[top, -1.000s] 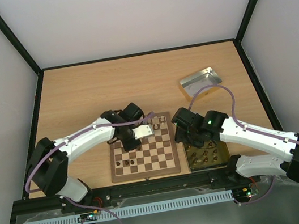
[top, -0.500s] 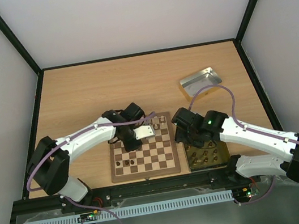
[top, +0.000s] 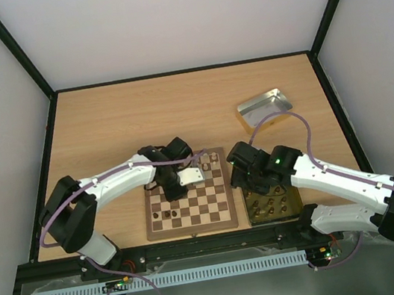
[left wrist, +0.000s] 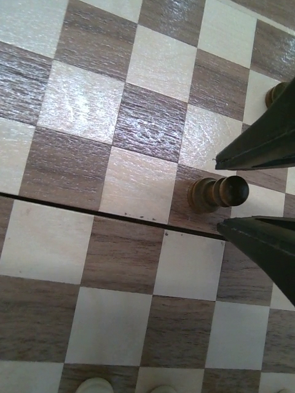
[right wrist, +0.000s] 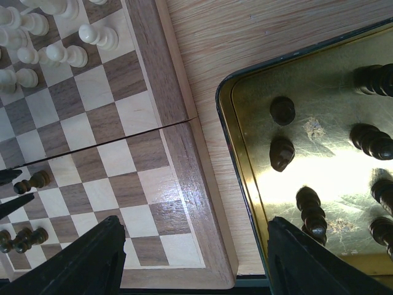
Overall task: Set up the chess pieces on the board
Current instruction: Move the chess piece to the chessboard.
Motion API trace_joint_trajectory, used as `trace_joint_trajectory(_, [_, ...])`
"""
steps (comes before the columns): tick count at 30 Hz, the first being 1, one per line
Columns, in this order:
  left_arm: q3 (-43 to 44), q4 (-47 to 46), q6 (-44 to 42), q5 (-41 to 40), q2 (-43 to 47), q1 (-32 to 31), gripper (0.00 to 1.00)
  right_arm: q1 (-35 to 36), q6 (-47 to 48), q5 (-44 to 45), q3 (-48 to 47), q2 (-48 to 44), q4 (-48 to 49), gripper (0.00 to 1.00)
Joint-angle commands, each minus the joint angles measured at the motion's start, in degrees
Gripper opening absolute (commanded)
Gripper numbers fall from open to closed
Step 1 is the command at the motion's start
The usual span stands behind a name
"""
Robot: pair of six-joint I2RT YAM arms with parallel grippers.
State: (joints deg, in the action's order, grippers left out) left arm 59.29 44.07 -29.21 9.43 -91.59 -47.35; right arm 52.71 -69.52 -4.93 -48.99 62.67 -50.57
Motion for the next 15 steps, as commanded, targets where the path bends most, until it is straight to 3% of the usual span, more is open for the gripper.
trace_joint_trajectory(1, [-0.61,0.14,-0.52,0.42,-0.73,-0.31,0.21,-0.27,-0.76,1.68,0.78,-1.00,-1.23,0.63])
trace_joint_trajectory(8, [0.19,0.26,-0.40,0.95,-0.92,-0.35,0.11,-0.33,-0.83,1.53,1.24,-0.89,-0.68,0.63])
trace_joint_trajectory(15, [-1.15,0.84,0.65,2.07,0.98,-1.94,0.08,-0.31,-0.64,1.37,1.49,-0.54,-0.34,0.63])
